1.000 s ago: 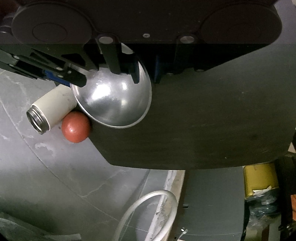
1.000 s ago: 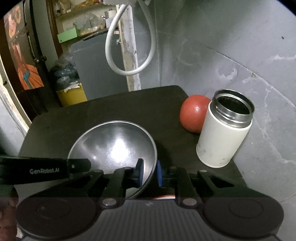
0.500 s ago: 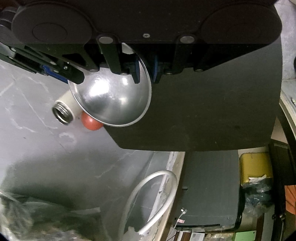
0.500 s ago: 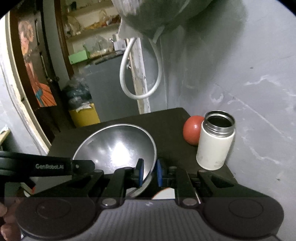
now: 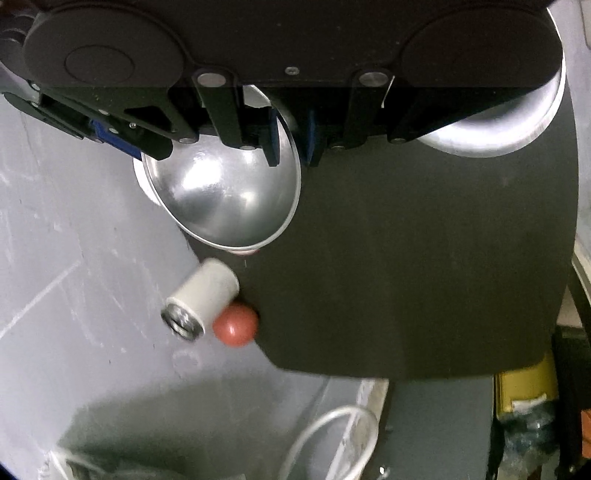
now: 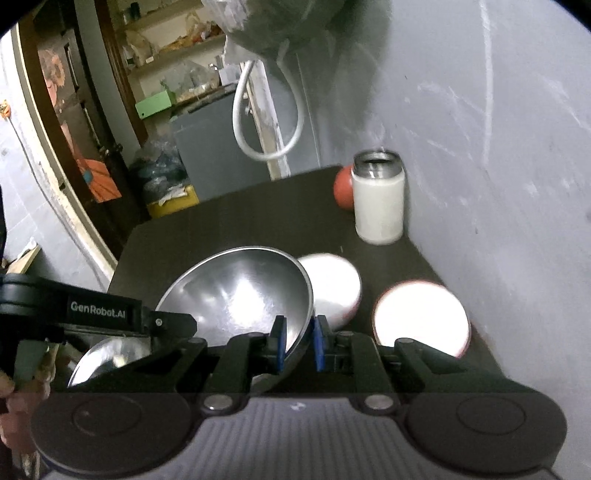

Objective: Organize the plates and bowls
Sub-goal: 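Carry the steel bowl with both grippers and lower it beside the plate stack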

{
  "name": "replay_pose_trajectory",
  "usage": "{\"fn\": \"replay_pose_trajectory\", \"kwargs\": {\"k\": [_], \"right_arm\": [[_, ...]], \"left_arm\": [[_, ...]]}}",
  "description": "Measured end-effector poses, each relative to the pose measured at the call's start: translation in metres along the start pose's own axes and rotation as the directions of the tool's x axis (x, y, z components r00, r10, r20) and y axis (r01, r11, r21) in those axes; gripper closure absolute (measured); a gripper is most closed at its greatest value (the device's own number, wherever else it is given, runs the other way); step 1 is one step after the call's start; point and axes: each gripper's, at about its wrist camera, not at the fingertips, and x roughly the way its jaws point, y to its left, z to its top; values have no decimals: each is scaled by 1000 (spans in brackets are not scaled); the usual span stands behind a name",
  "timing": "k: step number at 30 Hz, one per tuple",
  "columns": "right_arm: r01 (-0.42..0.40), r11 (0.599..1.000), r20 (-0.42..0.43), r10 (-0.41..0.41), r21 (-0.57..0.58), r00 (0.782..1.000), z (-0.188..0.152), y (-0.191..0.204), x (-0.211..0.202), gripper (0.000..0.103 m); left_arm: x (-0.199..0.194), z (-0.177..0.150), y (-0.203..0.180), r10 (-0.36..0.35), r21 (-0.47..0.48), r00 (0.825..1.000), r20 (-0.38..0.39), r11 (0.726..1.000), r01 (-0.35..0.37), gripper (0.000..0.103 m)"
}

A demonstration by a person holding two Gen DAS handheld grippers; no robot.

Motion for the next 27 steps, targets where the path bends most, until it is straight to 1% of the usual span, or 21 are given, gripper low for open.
{"fn": "replay_pose_trajectory", "kwargs": {"k": [3, 8, 14, 17, 22, 27], "right_arm": [[-7, 1000, -39, 7, 18, 999, -16, -7, -11, 84], [-14, 999, -107, 18, 47, 994, -44, -18, -29, 84], [-21, 997, -180, 33, 72, 983, -70, -27, -42, 83], [-32, 996, -206, 47, 80, 977, -79, -30, -46, 83], [-60, 996, -226, 73, 61, 971, -83, -33, -52, 82], [-82, 995, -224, 91, 49, 970, -81, -41, -56, 81]], "left_arm": [[-1, -17, -2, -9, 5, 999, -45, 1000, 9, 88], [0, -41, -6, -34, 16, 992, -118, 999, 36, 88], [3, -65, -16, -29, 64, 981, -194, 997, 42, 87], [5, -71, -21, -14, 84, 976, -216, 996, 33, 87], [7, -79, -27, 8, 103, 973, -229, 995, 16, 86], [13, -84, -31, 12, 88, 967, -253, 996, 11, 86]]}}
